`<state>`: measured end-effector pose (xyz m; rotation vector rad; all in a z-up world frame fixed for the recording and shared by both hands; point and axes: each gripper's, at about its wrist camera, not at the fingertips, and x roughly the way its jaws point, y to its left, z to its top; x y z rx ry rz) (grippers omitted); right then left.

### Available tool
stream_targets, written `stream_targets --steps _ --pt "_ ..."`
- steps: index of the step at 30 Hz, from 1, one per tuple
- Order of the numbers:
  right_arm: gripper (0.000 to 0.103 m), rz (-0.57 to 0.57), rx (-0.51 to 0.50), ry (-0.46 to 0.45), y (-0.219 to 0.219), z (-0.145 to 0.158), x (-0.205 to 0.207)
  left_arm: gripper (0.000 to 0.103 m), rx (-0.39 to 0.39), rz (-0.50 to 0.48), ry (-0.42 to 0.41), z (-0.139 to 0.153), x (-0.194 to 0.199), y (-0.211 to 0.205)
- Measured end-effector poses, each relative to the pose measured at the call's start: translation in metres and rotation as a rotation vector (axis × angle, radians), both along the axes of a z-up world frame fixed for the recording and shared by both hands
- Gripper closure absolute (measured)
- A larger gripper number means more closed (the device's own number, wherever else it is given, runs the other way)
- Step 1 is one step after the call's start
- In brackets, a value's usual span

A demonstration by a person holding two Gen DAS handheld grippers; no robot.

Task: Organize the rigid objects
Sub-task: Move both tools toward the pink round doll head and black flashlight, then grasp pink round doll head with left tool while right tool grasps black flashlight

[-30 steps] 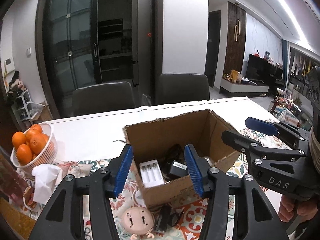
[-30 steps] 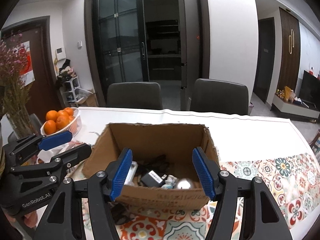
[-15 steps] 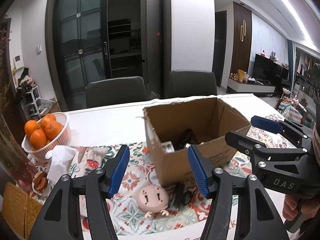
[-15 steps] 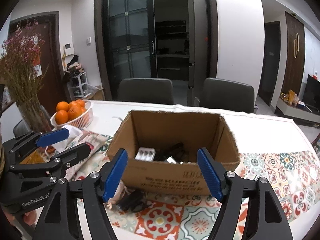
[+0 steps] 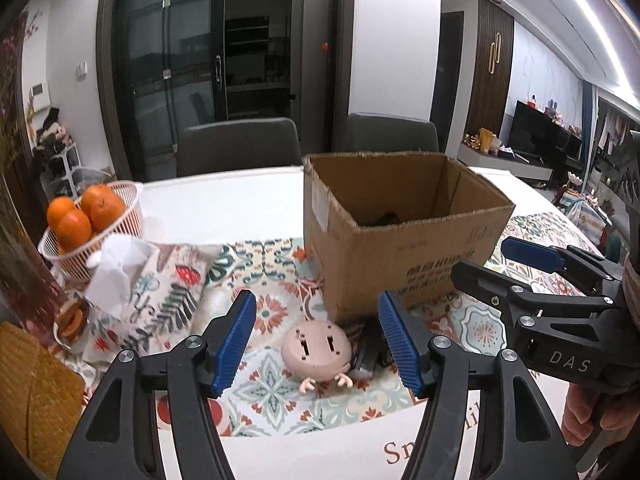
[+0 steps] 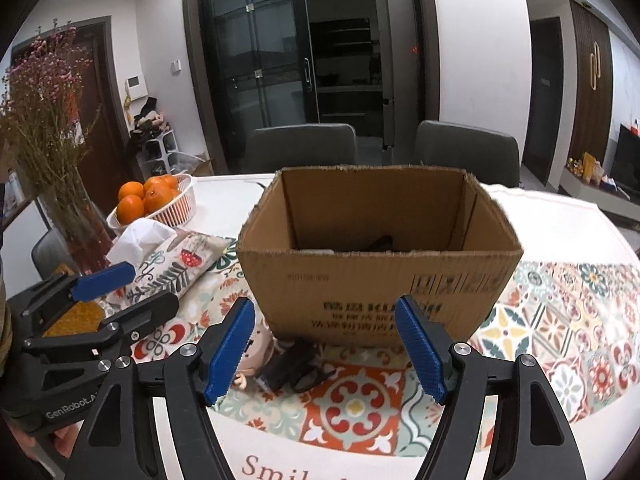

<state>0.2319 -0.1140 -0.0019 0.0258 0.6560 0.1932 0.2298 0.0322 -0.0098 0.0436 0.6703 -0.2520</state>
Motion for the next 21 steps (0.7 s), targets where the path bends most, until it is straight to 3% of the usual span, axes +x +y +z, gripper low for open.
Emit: stream_targets --steps 10,21 --pt "0.03 -0.024 0.01 0.062 0.004 -0.032 0.006 0.04 -0.027 -0.02 0.098 -0.038 0.013 0.004" --pt "0.03 -0.113 0.137 0.16 -0.007 -0.065 0.016 0.04 0.012 -0.133 0.183 -0.071 0.042 -0.01"
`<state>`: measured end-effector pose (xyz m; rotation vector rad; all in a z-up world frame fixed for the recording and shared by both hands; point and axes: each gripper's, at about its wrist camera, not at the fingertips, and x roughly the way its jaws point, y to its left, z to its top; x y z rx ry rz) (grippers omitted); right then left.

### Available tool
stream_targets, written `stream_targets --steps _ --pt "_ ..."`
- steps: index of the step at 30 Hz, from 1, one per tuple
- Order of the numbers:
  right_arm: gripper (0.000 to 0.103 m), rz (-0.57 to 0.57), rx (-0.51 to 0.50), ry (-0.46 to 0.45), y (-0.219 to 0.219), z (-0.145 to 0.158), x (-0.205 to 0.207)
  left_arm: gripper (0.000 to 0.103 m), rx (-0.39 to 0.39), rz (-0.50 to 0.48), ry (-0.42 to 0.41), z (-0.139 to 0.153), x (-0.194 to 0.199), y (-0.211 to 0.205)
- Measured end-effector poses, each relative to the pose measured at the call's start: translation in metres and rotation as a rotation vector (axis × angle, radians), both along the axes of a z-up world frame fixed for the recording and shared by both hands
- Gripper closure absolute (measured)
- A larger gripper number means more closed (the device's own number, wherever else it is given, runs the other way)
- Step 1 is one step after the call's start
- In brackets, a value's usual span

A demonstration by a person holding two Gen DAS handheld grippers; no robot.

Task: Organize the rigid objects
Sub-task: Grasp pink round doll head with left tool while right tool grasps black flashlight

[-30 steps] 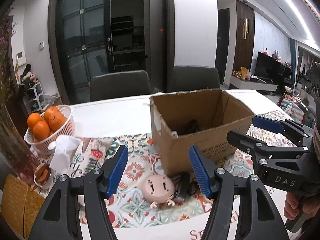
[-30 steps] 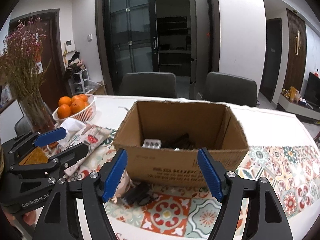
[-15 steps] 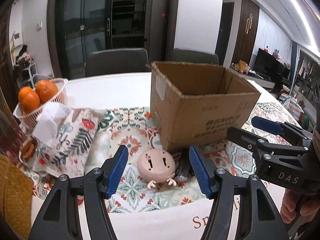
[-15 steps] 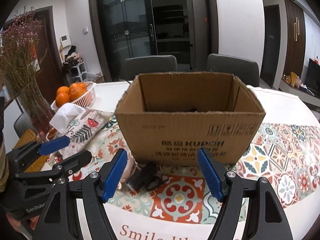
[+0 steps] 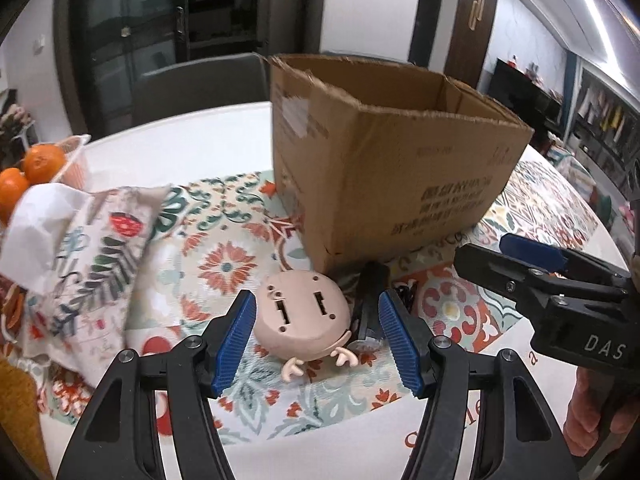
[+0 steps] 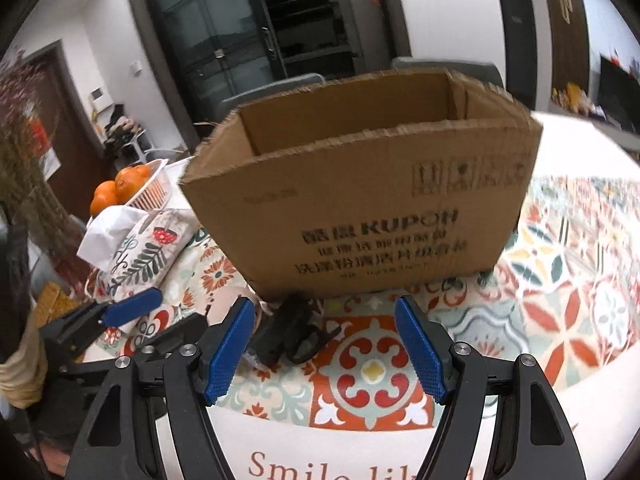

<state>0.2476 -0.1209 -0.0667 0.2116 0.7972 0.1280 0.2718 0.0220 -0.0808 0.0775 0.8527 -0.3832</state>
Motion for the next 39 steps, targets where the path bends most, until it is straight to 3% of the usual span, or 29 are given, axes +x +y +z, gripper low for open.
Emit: stream_targets --steps 13,21,39 --pt "0.03 -0.058 0.014 0.074 -0.003 -0.035 0.013 0.039 0.027 0.003 0.023 -0.029 0.026 -0.003" --pt "0.03 -0.054 0.023 0.089 0.001 -0.042 0.018 0.033 0.046 0.0 0.043 -0.037 0.029 -0.001" --pt "0.03 0.002 0.045 0.108 0.031 -0.057 0.031 0.034 -0.052 0.005 0.1 -0.063 0.023 0.024"
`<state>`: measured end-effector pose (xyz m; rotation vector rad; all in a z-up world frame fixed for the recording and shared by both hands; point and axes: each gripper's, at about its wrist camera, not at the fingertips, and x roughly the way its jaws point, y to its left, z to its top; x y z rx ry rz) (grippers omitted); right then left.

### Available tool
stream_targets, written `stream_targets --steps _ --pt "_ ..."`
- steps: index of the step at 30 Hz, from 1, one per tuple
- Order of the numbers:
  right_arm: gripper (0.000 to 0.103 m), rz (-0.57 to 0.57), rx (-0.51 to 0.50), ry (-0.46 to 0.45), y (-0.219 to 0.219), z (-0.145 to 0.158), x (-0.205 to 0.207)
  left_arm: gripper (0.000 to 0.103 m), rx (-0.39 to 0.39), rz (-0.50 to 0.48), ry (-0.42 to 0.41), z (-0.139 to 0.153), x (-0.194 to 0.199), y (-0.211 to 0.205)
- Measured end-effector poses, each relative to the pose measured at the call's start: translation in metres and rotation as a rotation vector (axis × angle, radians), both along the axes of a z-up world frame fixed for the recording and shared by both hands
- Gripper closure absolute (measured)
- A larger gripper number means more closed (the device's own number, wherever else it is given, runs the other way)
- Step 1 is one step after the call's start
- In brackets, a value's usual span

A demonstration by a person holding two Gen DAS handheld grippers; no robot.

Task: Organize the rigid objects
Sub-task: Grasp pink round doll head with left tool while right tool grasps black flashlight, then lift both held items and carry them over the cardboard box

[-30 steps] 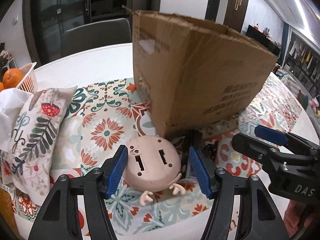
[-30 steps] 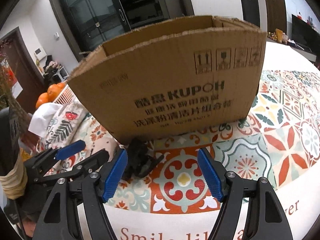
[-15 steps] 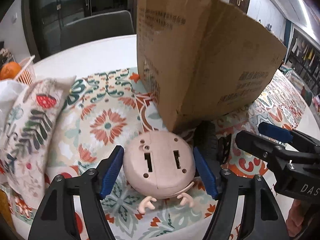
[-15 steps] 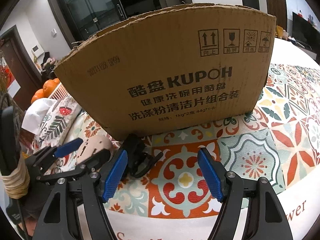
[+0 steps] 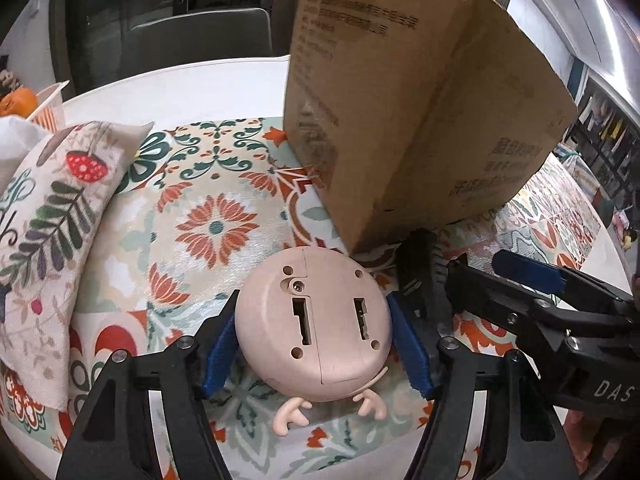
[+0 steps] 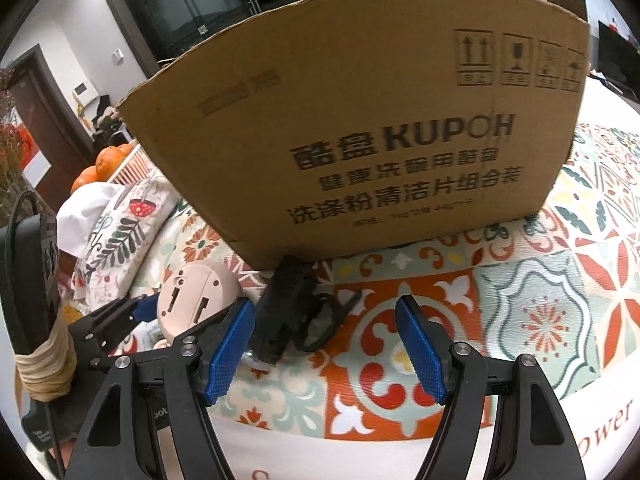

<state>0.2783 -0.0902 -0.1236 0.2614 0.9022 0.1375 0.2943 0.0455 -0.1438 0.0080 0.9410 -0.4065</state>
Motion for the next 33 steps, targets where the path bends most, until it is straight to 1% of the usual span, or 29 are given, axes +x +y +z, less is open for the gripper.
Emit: stream_targets --steps 5,7,9,11,17,19,22,23,24,26,28,33 --pt "0.03 0.031 0.012 -0.005 0.016 -0.003 0.006 0.034 -0.013 0.029 -0.002 -0.002 -0.008 0.016" --pt "0.03 0.024 0.017 0.01 0.02 -0.008 0.009 0.035 -0.022 0.046 -0.003 -0.002 -0.009 0.023" --pt "0.03 0.013 0.017 0.025 0.022 -0.012 0.013 0.034 -0.01 0.062 -0.013 -0.002 -0.01 0.027" --pt "0.029 0.001 0.031 0.044 0.023 -0.017 0.018 0.034 -0.017 0.073 -0.015 -0.003 -0.009 0.03" --pt "0.03 -0.009 -0.027 0.033 0.031 -0.018 0.023 0.034 -0.003 0.113 -0.029 -0.004 -0.013 0.042" --pt "0.031 -0.007 -0.049 0.034 0.033 -0.018 0.022 0.034 -0.027 0.142 -0.03 -0.003 -0.014 0.048" --pt "0.036 0.016 -0.117 0.018 0.046 -0.021 0.019 0.034 -0.035 0.156 -0.03 -0.001 -0.013 0.05" --pt "0.043 0.024 -0.118 0.014 0.049 -0.021 0.018 0.034 -0.035 0.157 -0.028 -0.001 -0.013 0.05" --pt "0.053 0.033 -0.135 0.011 0.052 -0.022 0.017 0.034 -0.035 0.158 -0.026 -0.002 -0.013 0.049" --pt "0.063 0.055 -0.17 -0.003 0.057 -0.023 0.016 0.034 -0.03 0.163 -0.028 -0.001 -0.013 0.047" --pt "0.066 0.075 -0.153 -0.013 0.056 -0.025 0.015 0.034 -0.032 0.162 -0.032 0.0 -0.015 0.043" --pt "0.067 0.089 -0.09 -0.003 0.042 -0.023 0.009 0.034 -0.031 0.166 -0.063 0.01 -0.022 0.035"
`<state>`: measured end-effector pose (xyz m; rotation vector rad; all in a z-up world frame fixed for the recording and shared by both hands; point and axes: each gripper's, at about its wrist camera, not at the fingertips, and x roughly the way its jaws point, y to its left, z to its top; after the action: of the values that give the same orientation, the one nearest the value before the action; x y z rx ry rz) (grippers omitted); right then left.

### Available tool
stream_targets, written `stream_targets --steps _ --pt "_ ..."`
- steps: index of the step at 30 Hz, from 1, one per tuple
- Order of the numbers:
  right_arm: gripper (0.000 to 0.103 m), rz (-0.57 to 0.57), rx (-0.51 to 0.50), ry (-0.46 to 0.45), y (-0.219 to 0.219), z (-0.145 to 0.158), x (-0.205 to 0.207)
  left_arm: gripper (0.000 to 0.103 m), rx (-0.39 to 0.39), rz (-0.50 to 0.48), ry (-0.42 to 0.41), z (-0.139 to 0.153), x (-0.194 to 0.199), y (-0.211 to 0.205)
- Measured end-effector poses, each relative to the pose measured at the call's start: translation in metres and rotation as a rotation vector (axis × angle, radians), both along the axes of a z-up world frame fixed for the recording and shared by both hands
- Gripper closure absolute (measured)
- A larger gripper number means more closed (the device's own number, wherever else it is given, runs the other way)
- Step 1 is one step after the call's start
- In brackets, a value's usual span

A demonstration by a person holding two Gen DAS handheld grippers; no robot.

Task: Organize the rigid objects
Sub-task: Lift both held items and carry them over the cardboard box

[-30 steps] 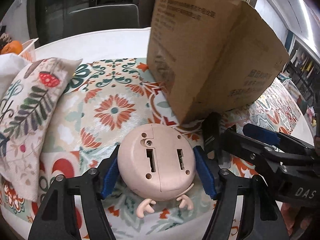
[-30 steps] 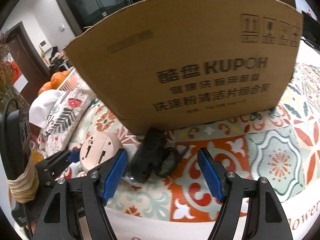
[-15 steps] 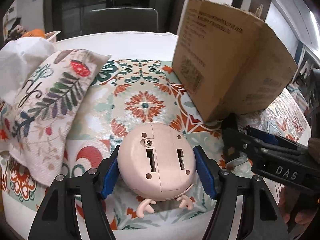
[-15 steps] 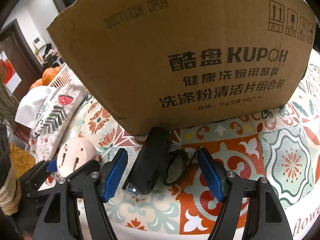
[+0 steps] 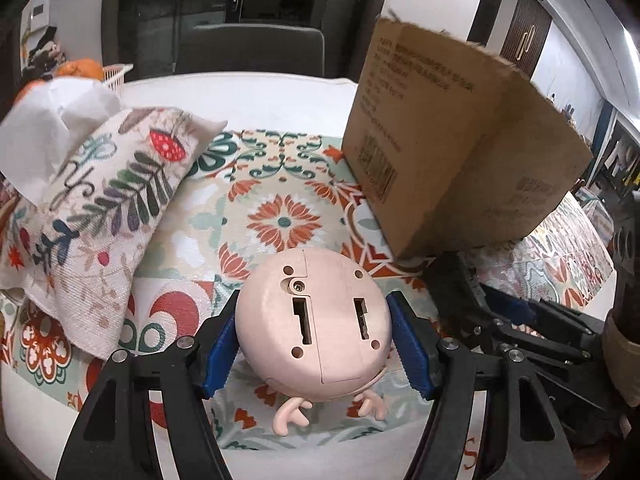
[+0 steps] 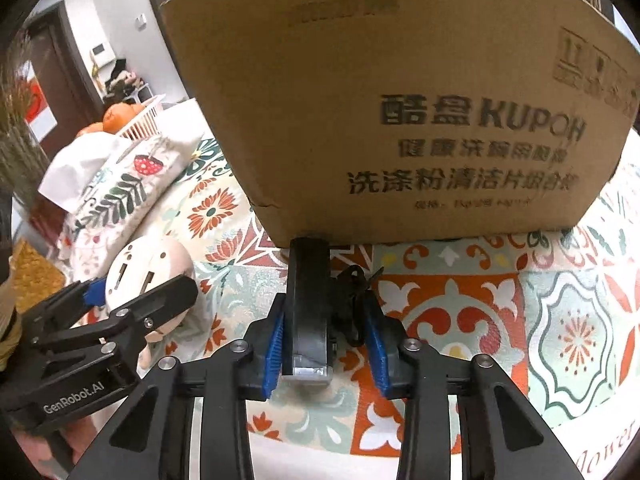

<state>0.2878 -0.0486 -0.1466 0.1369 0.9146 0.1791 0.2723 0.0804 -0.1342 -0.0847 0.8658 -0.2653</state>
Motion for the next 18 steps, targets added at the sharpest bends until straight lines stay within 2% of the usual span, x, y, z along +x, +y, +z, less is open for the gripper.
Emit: stream_targets --steps 5,13,18 --pt "0.067 -0.003 0.018 -0.019 -0.009 0.008 -0.01 0.034 -0.005 0.006 -0.021 0.01 -0.007 -0.008" --pt "0.066 -0.016 -0.001 -0.094 -0.026 0.038 -0.031 0.034 -0.035 0.013 -0.045 0.027 -0.023 -0.021" --pt "0.066 -0.025 -0.014 -0.139 -0.038 0.058 -0.042 0.034 -0.026 0.018 -0.085 0.044 -0.035 -0.033"
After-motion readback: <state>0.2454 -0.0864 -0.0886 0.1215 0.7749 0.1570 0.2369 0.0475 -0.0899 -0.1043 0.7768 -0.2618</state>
